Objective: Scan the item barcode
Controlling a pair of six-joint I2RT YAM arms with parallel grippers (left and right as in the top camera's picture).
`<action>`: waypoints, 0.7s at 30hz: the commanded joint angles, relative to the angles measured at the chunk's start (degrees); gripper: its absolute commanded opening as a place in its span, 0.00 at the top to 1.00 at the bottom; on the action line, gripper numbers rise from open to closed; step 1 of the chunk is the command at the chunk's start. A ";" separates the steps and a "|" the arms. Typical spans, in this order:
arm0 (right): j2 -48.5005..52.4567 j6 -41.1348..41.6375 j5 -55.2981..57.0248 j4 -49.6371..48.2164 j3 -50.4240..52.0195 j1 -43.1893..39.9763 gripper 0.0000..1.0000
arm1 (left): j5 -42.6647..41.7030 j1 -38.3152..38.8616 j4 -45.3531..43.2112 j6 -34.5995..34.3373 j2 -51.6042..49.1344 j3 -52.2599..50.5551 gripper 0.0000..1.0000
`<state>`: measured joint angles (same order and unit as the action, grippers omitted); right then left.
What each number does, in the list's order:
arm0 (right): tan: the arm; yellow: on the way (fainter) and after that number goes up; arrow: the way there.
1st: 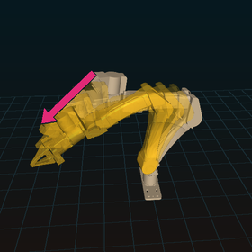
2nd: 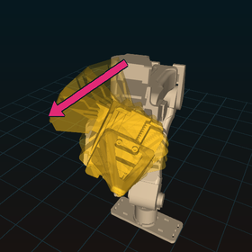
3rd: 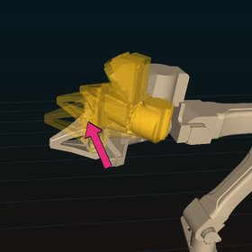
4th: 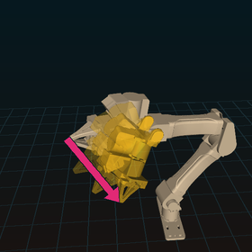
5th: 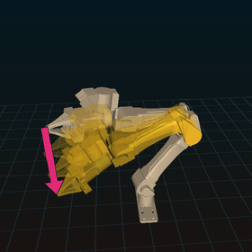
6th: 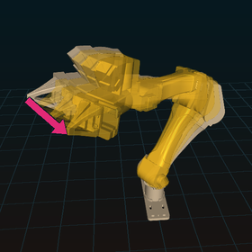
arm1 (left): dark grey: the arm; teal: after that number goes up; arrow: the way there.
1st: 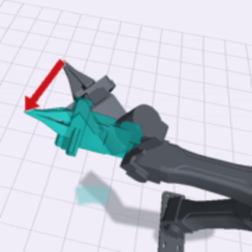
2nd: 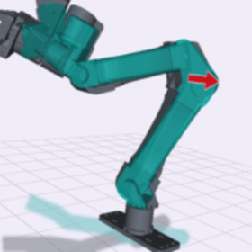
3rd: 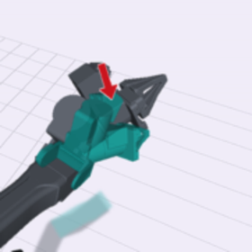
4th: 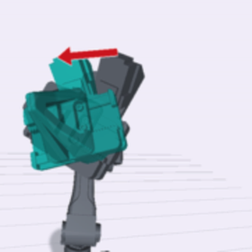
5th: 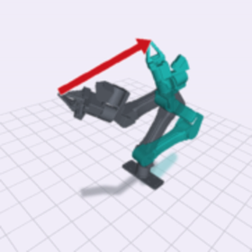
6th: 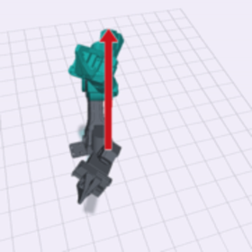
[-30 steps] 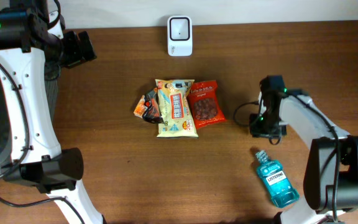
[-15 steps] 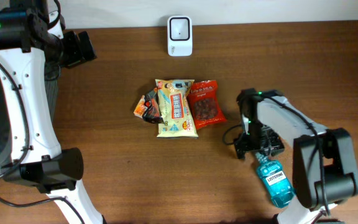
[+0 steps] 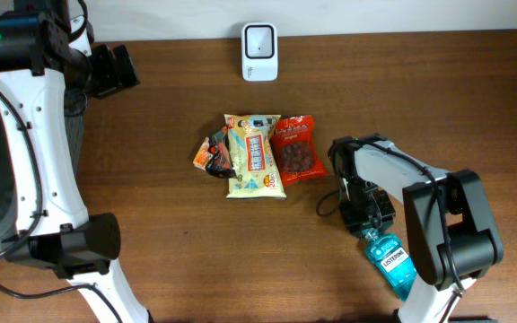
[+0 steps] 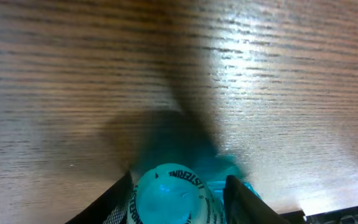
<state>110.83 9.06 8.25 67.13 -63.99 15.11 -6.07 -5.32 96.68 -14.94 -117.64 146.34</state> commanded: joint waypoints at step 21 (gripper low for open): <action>1.09 -0.02 1.44 7.87 -3.61 0.24 0.32 | -0.57 -0.11 0.04 0.70 0.31 0.17 0.01</action>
<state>111.72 7.92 8.78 76.64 -68.97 15.11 -6.07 -5.32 96.66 -14.94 -117.64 146.34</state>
